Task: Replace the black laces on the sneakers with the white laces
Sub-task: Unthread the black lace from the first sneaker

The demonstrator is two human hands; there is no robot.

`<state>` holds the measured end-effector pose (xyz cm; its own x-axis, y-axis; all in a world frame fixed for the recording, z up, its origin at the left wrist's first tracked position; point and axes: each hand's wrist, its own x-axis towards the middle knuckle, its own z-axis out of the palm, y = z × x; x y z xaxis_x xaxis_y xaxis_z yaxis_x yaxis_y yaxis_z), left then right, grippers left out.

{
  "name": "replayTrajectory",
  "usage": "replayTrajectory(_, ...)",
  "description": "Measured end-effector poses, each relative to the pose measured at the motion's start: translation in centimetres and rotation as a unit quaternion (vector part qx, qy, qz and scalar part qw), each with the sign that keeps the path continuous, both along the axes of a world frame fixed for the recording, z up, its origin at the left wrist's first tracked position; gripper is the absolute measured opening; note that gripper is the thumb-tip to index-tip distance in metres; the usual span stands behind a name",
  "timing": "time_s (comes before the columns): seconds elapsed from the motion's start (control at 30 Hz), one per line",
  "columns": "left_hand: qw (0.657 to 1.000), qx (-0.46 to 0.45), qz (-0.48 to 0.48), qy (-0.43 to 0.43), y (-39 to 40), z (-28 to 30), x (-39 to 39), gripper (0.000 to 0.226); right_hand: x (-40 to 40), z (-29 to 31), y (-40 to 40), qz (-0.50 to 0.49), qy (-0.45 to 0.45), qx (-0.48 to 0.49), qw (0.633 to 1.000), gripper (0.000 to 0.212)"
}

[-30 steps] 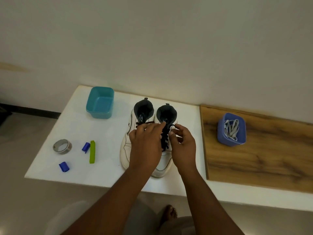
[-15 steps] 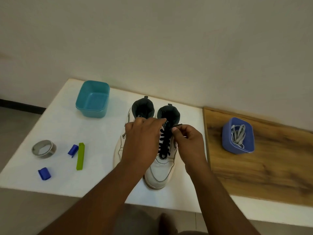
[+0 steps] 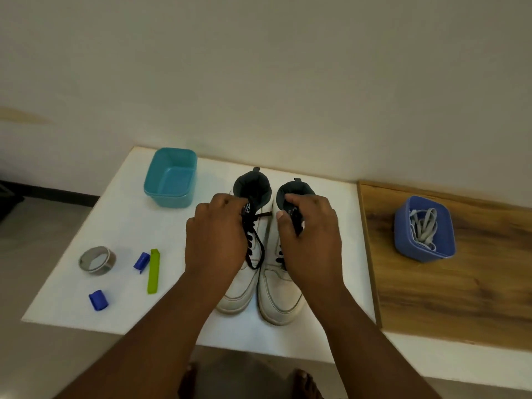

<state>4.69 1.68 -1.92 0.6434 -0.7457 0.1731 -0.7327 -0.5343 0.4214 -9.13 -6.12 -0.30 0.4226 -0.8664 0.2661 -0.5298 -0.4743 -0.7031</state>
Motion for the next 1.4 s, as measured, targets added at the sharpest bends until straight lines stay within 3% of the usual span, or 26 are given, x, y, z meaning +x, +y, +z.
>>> replayTrajectory(0.1,0.998,0.004,-0.031,0.050,0.2,-0.6,0.4,0.049,1.3,-0.2,0.5,0.051,0.047,-0.069,0.995,0.033)
replayTrajectory(0.23,0.995,0.018,-0.040,0.085,0.5,-0.8,1.0,0.051,2.0,-1.5,0.5,0.128,0.173,-0.085,0.973,0.042)
replayTrajectory(0.47,0.988,-0.023,-0.072,0.132,0.9,-1.1,2.0,0.047,-0.8,-2.9,-1.3,0.090,0.235,-0.061,0.966,0.049)
replayTrajectory(0.83,0.985,-0.049,-0.078,0.147,1.1,-2.1,1.9,0.047,-0.1,-2.6,-2.1,0.063,0.211,-0.032,0.975,0.048)
replayTrajectory(1.0,0.999,-0.012,-0.042,0.010,0.2,-1.0,1.0,0.069,2.7,-1.8,-1.2,0.066,0.201,-0.093,0.973,0.041)
replayTrajectory(1.13,0.995,0.021,-0.069,-0.069,0.7,-1.4,1.0,0.064,3.9,-2.2,-0.1,0.051,0.222,-0.132,0.965,0.024)
replayTrajectory(1.23,0.995,0.050,-0.067,-0.055,0.8,-2.0,2.3,0.059,3.2,-2.5,-0.3,0.036,0.203,-0.148,0.967,0.017)
replayTrajectory(1.4,0.996,0.037,-0.078,-0.029,0.6,-1.6,2.3,0.030,1.6,-3.5,-0.8,0.036,0.169,-0.139,0.975,0.009)
